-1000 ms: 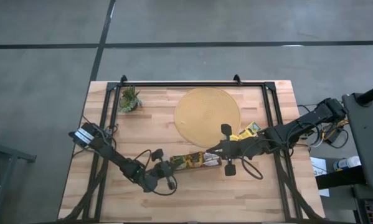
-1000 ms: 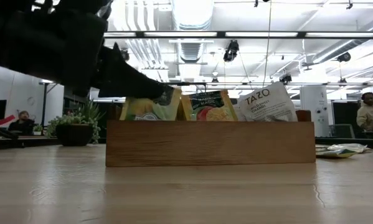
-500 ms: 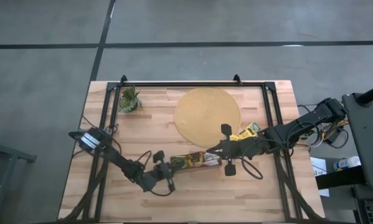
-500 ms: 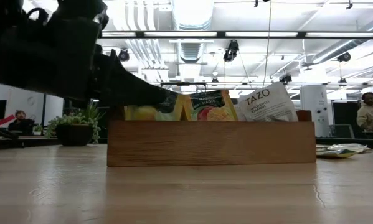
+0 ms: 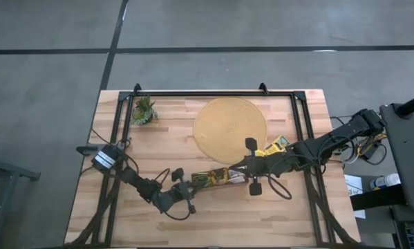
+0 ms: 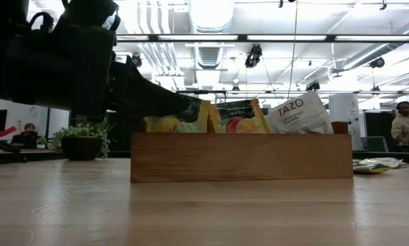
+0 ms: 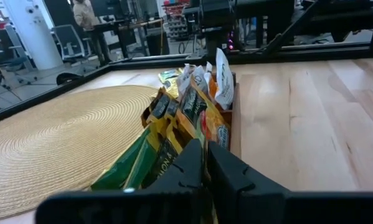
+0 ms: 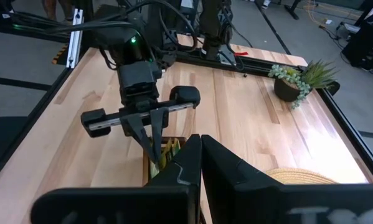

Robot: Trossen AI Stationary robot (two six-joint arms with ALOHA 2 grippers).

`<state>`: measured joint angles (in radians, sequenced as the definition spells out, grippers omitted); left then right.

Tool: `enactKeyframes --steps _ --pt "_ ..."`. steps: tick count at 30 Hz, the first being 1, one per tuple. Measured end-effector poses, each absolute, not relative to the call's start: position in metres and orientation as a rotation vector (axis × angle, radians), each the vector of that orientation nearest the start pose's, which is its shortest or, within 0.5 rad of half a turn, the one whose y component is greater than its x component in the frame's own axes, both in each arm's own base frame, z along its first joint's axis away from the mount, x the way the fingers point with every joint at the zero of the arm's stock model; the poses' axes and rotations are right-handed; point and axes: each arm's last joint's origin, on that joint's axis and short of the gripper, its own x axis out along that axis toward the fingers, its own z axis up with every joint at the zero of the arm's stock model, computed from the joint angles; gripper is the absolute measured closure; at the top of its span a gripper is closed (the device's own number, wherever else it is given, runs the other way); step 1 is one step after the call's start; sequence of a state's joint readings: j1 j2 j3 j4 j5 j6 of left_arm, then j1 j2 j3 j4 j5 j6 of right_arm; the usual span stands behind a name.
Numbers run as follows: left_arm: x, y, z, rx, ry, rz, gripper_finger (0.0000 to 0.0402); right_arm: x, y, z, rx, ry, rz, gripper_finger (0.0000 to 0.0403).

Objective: Pick & Place Tea
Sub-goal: Put the yellow tea bag into the left section of the wooden organizer

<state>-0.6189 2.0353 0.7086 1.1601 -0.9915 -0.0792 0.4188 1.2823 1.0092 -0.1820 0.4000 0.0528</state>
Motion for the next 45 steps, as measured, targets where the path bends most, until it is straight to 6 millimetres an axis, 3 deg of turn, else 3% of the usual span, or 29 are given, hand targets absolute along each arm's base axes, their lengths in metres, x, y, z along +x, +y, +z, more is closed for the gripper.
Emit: enactKeyframes --steps 9,14,25,31,36,41,45 --pt "0.288 -0.176 0.111 0.053 0.111 0.366 0.0299 0.262 0.104 0.307 -0.129 0.418 0.007 0.0394" --pt "0.285 -0.178 0.126 0.041 0.090 0.371 0.0262 0.262 0.104 0.307 -0.130 0.420 0.008 0.0394" --pt "0.249 -0.182 0.206 0.184 0.052 0.645 0.0248 0.244 0.099 0.321 -0.126 0.404 0.018 0.0394" --pt "0.230 -0.167 0.258 0.191 0.013 0.647 0.0248 0.228 0.095 0.323 -0.013 0.467 0.010 0.0394" --pt "0.212 -0.149 0.298 0.089 -0.081 0.602 0.0248 0.222 0.094 0.320 0.014 0.527 0.020 0.0394" --pt "0.198 -0.137 0.321 0.017 -0.161 0.545 0.0248 0.220 0.094 0.319 0.000 0.549 0.037 0.0394" --pt "0.195 -0.134 0.320 -0.003 -0.166 0.539 0.0248 0.218 0.093 0.321 0.003 0.537 0.039 0.0394"
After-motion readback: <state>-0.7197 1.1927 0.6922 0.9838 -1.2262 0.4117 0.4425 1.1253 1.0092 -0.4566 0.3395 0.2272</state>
